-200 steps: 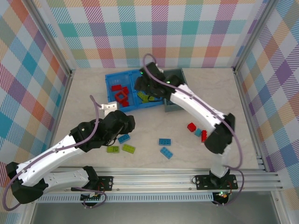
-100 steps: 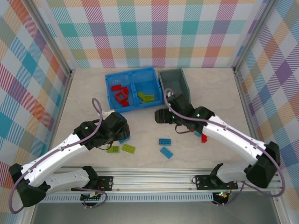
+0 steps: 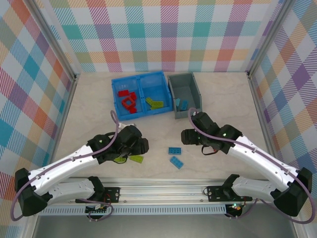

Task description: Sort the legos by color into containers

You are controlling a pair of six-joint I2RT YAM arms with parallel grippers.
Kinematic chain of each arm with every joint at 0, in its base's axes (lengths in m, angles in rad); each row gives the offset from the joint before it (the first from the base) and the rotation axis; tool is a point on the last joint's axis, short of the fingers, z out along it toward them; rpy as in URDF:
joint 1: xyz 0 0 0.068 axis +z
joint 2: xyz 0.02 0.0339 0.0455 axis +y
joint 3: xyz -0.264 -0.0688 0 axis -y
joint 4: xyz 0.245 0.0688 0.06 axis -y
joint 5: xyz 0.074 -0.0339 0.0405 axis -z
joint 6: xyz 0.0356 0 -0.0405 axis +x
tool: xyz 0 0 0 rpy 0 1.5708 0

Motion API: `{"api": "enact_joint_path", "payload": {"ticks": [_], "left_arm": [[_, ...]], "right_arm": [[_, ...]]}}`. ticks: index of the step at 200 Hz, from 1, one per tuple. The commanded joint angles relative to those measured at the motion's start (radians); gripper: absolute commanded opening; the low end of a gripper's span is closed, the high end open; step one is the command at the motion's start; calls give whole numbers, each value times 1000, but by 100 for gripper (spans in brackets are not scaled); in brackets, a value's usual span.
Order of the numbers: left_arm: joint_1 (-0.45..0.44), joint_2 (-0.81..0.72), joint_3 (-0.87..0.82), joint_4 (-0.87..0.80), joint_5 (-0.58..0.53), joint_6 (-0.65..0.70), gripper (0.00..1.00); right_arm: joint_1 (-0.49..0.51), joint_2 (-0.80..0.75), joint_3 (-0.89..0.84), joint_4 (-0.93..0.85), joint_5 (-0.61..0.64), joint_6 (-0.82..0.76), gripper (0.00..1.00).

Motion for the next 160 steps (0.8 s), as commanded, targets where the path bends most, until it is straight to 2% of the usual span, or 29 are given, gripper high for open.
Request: {"api": "enact_joint_path", "payload": {"ticks": [1,29,80,129,160], "left_arm": [[21,28,37,-102,-77,-49,75],[116,93,42,-139,-29,-27,80],[161,77,15,-144,-26,-20,81],[168,57,-19,-126,29,-42,79],[169,98,-42,-126,79,-134,74]], "right_arm": [[7,32,-1,13,-65,29,72],[12,38,-34,77,-130,17,74],[43,63,-28,146,-201,-32,75],[111,116,-7,143,-161,-23,78],[163,136,1,147,-134,-3,78]]}}
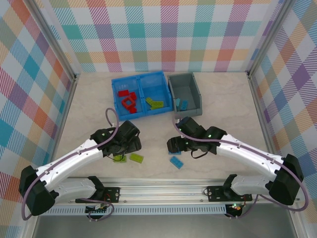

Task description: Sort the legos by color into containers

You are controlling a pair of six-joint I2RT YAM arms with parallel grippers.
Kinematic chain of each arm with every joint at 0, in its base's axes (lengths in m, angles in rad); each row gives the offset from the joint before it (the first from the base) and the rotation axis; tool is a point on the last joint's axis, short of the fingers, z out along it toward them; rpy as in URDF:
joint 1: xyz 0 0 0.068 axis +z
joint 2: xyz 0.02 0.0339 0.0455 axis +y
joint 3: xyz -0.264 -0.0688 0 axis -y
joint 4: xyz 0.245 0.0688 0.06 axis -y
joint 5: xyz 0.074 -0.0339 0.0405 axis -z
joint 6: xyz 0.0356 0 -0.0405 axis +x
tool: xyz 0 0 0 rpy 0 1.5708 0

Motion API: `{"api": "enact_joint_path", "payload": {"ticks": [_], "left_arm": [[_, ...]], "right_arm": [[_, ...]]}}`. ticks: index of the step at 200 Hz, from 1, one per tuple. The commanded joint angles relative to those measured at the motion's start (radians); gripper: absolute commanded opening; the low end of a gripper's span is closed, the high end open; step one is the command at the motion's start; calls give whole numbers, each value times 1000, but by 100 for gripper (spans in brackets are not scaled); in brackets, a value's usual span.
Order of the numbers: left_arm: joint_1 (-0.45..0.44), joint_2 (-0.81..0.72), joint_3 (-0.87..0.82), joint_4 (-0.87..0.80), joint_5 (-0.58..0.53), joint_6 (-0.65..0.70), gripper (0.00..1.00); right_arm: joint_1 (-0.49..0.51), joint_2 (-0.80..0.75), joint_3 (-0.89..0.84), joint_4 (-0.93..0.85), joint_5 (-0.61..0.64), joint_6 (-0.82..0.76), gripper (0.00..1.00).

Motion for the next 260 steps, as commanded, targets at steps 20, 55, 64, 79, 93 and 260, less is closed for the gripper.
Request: {"api": "enact_joint_path", "payload": {"ticks": [20,55,64,79,93,260], "left_arm": [[11,8,-13,-59,17,-164,72],[9,-91,-95,-2,16,-322,69],[9,-99,-113,6,19,-347,69],[9,-106,-141,19,28,-396,69],[9,-104,-149,-5,12,-434,69],[-61,119,-240,303,50,-674,73]], "right_arm": [[48,1,24,35,30,11,78],[69,-5,12,77,5,-30,78],[75,-11,8,91,-7,-45,78],[81,-24,-4,124,-36,-60,78],[85,-36,-16,153,-63,-68,77],[104,-51,-44,183,-60,-55,77]]}}
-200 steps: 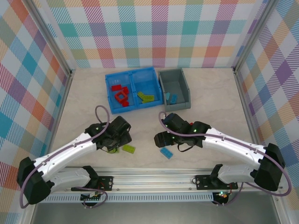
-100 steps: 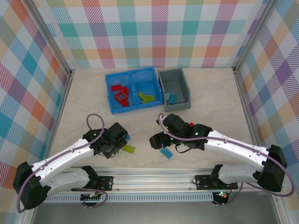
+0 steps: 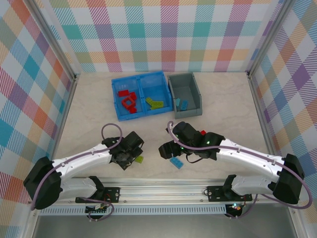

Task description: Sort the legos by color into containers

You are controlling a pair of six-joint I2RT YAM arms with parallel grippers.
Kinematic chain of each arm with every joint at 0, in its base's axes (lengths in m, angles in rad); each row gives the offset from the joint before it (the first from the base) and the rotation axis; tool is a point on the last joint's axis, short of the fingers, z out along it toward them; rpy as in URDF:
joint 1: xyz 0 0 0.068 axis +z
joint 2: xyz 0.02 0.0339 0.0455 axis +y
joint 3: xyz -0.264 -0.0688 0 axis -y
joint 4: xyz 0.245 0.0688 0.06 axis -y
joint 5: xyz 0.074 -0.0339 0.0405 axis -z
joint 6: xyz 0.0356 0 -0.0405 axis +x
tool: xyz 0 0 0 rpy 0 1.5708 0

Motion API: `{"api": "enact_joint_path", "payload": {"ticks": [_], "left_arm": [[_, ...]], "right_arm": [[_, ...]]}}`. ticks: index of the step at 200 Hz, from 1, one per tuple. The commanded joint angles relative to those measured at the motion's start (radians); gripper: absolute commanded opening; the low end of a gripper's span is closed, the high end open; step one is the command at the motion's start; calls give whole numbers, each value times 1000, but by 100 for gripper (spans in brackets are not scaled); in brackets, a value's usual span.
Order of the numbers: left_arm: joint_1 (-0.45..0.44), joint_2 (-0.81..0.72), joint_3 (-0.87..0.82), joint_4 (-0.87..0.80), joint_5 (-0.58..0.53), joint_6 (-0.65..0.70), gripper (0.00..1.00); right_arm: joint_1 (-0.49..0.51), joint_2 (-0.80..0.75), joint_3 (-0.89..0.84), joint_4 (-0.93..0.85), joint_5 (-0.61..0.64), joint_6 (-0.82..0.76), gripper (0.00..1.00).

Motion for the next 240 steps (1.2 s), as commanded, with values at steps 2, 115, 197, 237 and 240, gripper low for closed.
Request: {"api": "enact_joint_path", "payload": {"ticks": [2,115,197,237,240], "left_arm": [[-16,31,-13,61,-23,-87,73],[-26,192,-35,174,-54,-122,44],[-66,108,374,-120,-208,206,22],[73,372,723,-154,-94,500,21],[83,396,752,-153,-86,516,21]], "right_arm": [[7,-19,-6,19,-5,6,77],[7,-35,-20,13,12,20,77],[0,-144,55,4,227,14,77],[-69,-71,153,58,281,4,77],[-73,-65,159,63,284,4,77]]}}
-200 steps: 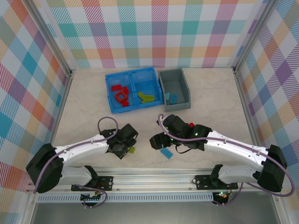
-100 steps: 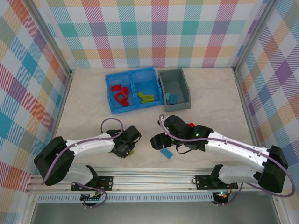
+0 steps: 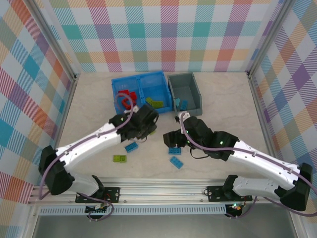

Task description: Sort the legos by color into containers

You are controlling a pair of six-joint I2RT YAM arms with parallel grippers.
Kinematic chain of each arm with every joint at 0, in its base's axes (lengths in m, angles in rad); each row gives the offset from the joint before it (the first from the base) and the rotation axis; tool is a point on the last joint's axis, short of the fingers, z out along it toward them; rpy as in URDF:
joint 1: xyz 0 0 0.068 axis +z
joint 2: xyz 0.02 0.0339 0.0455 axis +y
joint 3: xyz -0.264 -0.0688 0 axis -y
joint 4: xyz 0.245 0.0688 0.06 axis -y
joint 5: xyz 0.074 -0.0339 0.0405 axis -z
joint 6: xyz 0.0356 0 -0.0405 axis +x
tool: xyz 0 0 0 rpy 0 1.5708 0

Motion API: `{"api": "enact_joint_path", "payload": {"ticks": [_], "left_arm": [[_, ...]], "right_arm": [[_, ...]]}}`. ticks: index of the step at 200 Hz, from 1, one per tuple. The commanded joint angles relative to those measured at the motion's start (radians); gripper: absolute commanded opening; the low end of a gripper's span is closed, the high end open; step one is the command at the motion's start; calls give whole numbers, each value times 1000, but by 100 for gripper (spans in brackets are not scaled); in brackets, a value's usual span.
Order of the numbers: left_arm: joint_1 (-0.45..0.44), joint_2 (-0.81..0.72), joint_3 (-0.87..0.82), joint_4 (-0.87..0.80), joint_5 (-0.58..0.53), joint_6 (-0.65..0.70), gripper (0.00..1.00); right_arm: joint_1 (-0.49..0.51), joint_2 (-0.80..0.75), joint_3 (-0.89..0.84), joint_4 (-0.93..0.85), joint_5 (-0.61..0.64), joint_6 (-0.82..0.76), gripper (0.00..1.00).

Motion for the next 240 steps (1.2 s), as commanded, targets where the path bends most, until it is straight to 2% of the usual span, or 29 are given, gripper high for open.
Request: {"api": "enact_joint_path", "payload": {"ticks": [1,15,43,84,102,191,240], "left_arm": [[86,167,148,-69,49,242,21],[126,285,295,-76,86,329,21],[187,521,573,-146,82,441,21],[261,762,772,-179,113,495,19],[280,819,805,-144,140,507,13],[288,985,993,-145,81,572,12],[299,1013,1025,-148,62,588,11]], "right_arm": [[-42,42,68,62,69,-11,77],[-73,67,90,89,63,-13,77],[-137,110,120,107,16,0,77],[-171,104,109,108,-8,18,77],[-173,101,95,106,-16,23,77],[-174,86,44,109,-55,56,77],[-176,71,32,104,-56,55,77]]}}
